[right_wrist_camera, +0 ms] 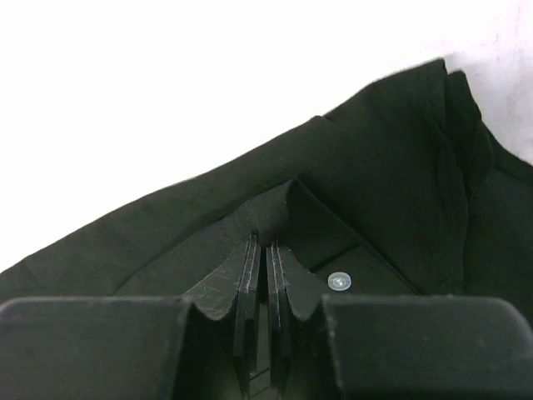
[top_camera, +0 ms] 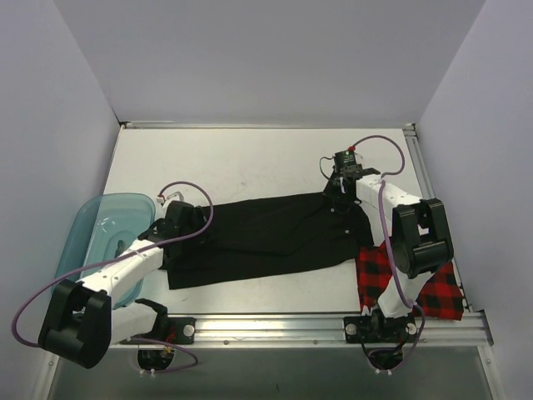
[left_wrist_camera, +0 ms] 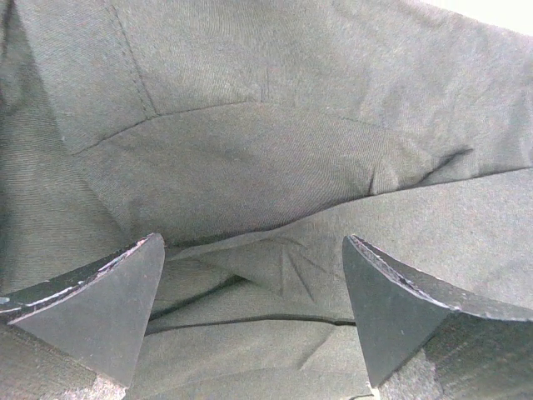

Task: Fold and stack the long sleeve shirts
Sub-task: Fold the shirt

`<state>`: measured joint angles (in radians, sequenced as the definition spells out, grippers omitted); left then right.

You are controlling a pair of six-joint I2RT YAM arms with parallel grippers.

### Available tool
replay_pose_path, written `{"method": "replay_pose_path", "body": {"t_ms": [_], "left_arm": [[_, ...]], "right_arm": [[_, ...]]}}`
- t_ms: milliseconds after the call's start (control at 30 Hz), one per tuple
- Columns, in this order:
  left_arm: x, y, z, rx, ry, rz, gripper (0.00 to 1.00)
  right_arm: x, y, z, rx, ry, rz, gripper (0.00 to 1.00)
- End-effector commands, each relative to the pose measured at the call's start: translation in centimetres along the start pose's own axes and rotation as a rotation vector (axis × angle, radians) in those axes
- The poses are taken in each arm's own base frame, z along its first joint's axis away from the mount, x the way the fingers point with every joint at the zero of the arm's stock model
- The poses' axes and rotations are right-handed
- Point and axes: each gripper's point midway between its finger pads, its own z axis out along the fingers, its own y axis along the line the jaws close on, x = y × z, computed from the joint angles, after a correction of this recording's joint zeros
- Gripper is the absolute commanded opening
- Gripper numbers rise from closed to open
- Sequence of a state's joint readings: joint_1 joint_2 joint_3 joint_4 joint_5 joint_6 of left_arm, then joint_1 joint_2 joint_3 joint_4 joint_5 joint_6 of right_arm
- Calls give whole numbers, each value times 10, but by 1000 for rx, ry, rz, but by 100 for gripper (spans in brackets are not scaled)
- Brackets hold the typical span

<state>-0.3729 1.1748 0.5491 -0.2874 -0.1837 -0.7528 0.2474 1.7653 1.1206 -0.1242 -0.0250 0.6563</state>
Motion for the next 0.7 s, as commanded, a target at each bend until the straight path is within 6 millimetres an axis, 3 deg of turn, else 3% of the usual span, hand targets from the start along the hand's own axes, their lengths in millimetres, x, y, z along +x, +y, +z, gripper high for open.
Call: {"method": "replay_pose_path", "body": {"t_ms": [0,267,300,333,400,467,500,533,667], "left_arm": [[-22,-10,-11,23,-64,-20,97],[-40,-16,-18,21,-99,6,97],[-45,-21,-21,32,-108,14,98],[-46,-23,-25,43,-110,46,97],[-50,-36,-34,85,-108,79,97],[-46,-52,-44,129,-102,137,97],[-42,-59,-48,145,-94,155,98],[-40,-76,-56,188,-94,178,98],[-24,-121,-71,275,-80,228,97]], "right_arm": [[-28,5,-13,1,-73,-11,1],[-34,10,-6,7,-69,-31,4],[-34,10,-7,8,-68,-34,8],[-35,10,-8,7,-67,-46,18],[-37,12,-16,-5,-73,-64,29],[-40,13,-29,-17,-89,-86,45],[-35,17,-34,-44,-74,-92,49],[-35,17,-40,-53,-77,-99,53],[-25,30,-69,-156,-76,-83,54]]}}
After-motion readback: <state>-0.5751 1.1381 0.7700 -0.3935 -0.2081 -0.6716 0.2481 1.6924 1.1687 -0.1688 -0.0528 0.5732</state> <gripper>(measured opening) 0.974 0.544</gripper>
